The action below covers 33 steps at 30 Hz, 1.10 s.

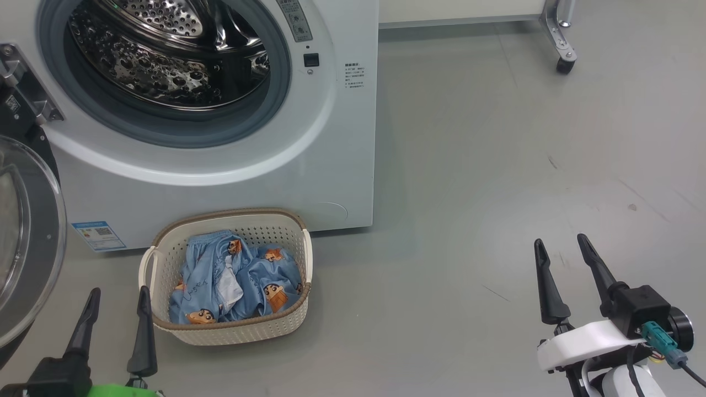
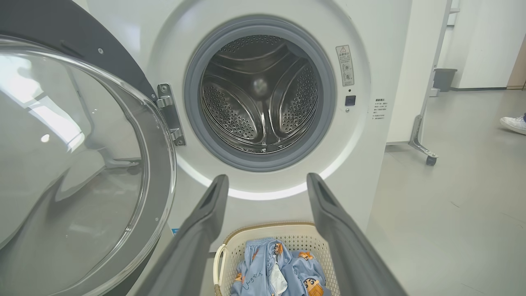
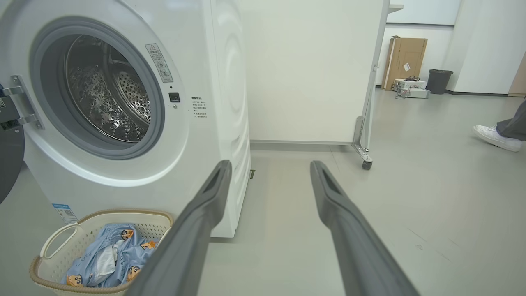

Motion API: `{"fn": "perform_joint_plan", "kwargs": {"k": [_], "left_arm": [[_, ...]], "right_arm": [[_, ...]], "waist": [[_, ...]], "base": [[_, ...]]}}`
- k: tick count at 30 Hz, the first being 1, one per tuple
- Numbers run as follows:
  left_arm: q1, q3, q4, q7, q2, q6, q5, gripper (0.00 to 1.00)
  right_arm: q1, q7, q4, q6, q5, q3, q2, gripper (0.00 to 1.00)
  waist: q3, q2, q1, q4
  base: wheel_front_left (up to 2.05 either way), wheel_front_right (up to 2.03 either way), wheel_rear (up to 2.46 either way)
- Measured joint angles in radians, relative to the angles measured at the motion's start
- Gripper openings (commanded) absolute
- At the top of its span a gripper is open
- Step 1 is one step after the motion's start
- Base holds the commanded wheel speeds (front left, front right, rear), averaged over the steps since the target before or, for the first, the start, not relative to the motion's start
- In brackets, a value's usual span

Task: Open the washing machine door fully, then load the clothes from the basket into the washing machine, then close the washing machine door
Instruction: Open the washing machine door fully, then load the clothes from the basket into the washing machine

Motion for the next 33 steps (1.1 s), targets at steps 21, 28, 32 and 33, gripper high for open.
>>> {"fn": "perform_joint_plan", "kwargs": {"k": [21,28,32,33], "left_arm": [[0.013,-0.004,-0.012,0.0,0.0,0.0,-0.007,1.0],[0.013,-0.004,-0.012,0.0,0.0,0.0,-0.022,1.0],[0.013,-0.004,-0.012,0.0,0.0,0.0,-0.022,1.0],[0.013,-0.004,-0.011,0.0,0.0,0.0,-0.022,1.0]], "right_arm": [[0.01,0.0,-0.022,-0.008,-0.015,-0.01,0.004,1.0],[0.011,0.0,-0.023,-0.007,-0.016,-0.012,0.004,1.0],[0.017,0.0,-0.024,-0.007,-0.017,-0.012,0.005,1.0],[0.02,0.0,-0.024,-0.007,-0.017,-0.012,0.005,1.0]], "waist": [[0.01,0.0,0.0,0.009],[0.011,0.0,0.0,0.014],[0.011,0.0,0.0,0.015],[0.01,0.0,0.0,0.016]], "base": [[0.0,0.0,0.0],[0.0,0.0,0.0],[0.0,0.0,0.0],[0.03,-0.03,0.0]]}}
